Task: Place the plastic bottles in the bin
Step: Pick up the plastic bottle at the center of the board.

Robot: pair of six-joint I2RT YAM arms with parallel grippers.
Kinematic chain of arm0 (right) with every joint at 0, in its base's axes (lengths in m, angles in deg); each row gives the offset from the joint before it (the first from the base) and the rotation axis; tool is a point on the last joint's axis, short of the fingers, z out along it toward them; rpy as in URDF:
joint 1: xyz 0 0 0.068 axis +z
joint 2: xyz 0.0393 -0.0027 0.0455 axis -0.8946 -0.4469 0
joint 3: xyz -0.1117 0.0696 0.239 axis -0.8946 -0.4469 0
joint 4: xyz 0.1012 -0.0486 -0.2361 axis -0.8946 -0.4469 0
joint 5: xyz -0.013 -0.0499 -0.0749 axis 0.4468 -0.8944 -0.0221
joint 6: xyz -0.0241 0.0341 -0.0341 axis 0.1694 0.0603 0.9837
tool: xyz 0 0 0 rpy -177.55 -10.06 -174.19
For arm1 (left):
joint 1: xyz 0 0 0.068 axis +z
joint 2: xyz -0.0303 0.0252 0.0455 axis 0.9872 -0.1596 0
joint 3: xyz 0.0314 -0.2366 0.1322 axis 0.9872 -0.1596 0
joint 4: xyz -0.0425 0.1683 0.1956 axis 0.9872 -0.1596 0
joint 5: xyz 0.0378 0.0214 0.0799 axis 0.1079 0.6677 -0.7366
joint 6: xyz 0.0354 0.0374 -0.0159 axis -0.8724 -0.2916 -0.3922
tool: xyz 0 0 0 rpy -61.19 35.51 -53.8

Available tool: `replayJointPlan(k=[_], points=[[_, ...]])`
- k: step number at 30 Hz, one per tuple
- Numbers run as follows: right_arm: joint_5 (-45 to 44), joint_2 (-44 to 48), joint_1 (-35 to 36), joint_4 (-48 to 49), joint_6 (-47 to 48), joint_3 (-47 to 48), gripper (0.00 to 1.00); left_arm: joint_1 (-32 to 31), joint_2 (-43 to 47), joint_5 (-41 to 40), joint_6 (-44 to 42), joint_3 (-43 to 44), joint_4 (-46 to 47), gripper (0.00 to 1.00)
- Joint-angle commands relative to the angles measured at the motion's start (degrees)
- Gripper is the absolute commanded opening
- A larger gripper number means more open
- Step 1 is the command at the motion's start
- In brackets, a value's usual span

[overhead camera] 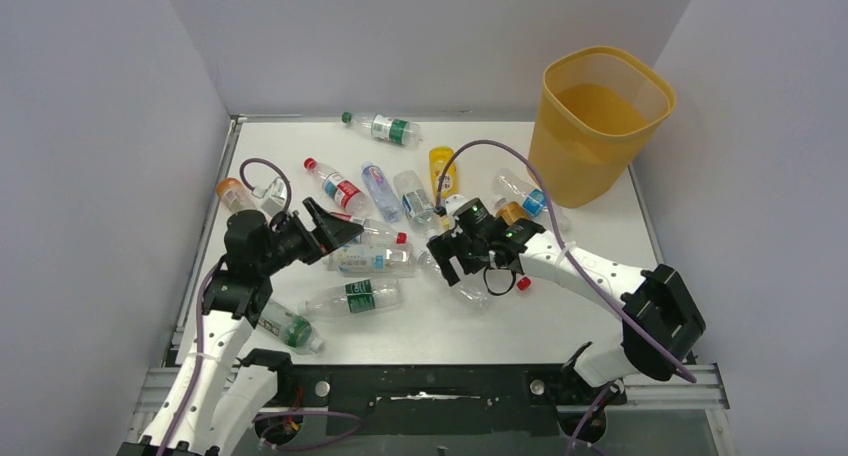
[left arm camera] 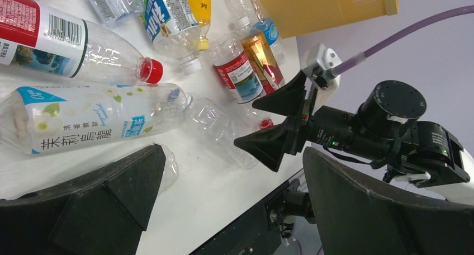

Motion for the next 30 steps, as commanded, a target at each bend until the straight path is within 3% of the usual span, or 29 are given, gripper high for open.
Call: replayJointPlan(k=[1,11,14,21,25,30], points=[[2.36,-2.27,1.62,3.10,0.63,-0.88,0.94,0.23,1.62,2.38,0.14,-1.01,4.11,0.97],[0.02,-8.31,3.21,4.53,0.10,-0.67,0.95,0.06,1.80,2.69,0.69,-1.45,5.05,0.98],[-0.29,-9.85,3.61,4.46,0.10,-0.35,0.89,-0.03,1.79,2.73,0.86,-1.39,5.17,0.98],[-1.03,-8.53,4.24,2.96,-0.17,0.06,0.62,-0.13,2.42,2.64,1.08,-1.56,4.81,0.98],[-1.90,-5.15,4.28,0.48,-0.35,0.69,0.55,-0.18,2.56,2.49,1.33,-2.12,5.17,0.98],[-3.75,0.63,4.23,-3.67,-0.92,3.26,0.52,-0.21,1.96,2.55,1.81,-2.63,6.03,0.98]])
